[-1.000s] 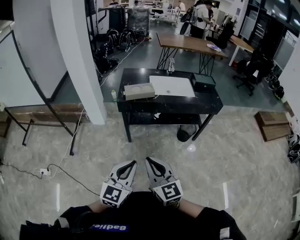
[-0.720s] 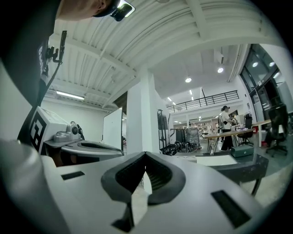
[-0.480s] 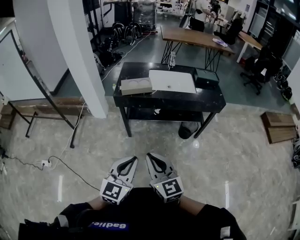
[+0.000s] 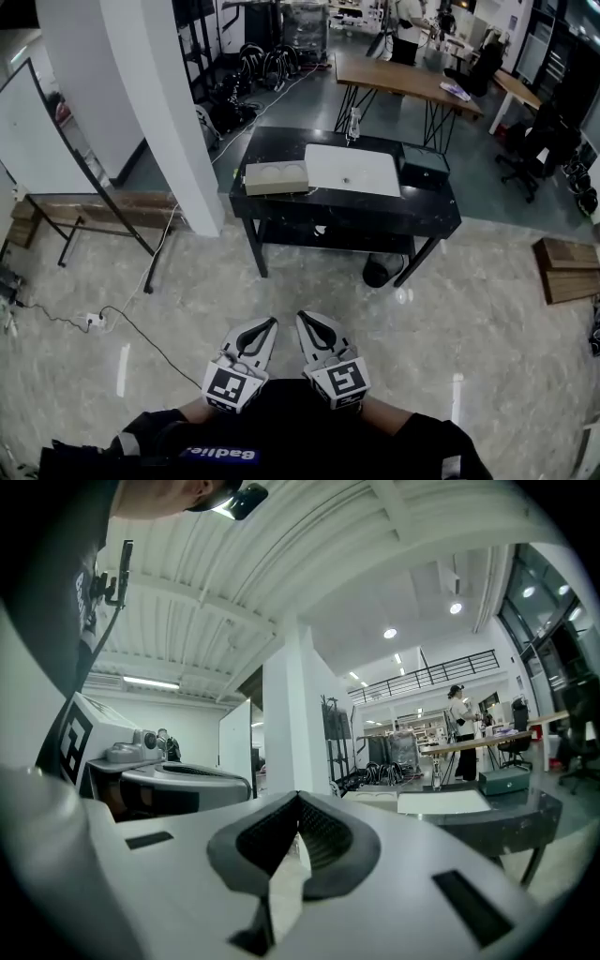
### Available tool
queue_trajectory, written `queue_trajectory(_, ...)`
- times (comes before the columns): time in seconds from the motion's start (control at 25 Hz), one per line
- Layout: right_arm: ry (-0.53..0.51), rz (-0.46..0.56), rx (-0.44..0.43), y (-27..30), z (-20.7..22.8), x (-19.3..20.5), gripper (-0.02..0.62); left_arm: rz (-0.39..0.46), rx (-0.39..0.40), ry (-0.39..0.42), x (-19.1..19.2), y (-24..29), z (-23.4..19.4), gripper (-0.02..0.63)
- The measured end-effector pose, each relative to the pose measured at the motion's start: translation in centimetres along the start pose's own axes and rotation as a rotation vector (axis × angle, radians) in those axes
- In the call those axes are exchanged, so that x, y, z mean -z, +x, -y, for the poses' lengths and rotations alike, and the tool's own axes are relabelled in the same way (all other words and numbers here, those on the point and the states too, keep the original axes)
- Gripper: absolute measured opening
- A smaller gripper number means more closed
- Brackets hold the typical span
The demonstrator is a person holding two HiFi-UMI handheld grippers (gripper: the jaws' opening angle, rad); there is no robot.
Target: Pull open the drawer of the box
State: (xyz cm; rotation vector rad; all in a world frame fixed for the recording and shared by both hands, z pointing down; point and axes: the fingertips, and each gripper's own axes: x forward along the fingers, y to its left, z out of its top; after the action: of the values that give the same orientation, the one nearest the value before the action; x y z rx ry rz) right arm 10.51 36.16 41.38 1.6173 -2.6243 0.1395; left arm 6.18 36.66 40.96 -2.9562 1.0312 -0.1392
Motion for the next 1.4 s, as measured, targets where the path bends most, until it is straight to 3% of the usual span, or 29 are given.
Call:
queue_trajectory(0.4,-0.033,-0.040,0.010,7.5,3.9,0.5,-0.002,0.025,-0.005,-0.040,0.9,5.2,-6.9,0.002)
queue_trajectory(0.68,-0.033,-0.075,0.110,17.2,9.1,-0.5,-0.002,0.049,0.061,-0.067,0.4,12.0,-16.6,0.002)
queue_trajectory(1.08,-0.019,-0.110,0.187,33.6,12.7,-3.6,-0.002,0.053,0.121,-0.103,-0.4,19.1,-32.8,0.002)
queue_trajectory(1.4,-0.022,-0.148,0.232,40.0,14.3,-3.4,-0.002,0.050,0.150,-0.153,0.9,22.1,-39.7,0.002)
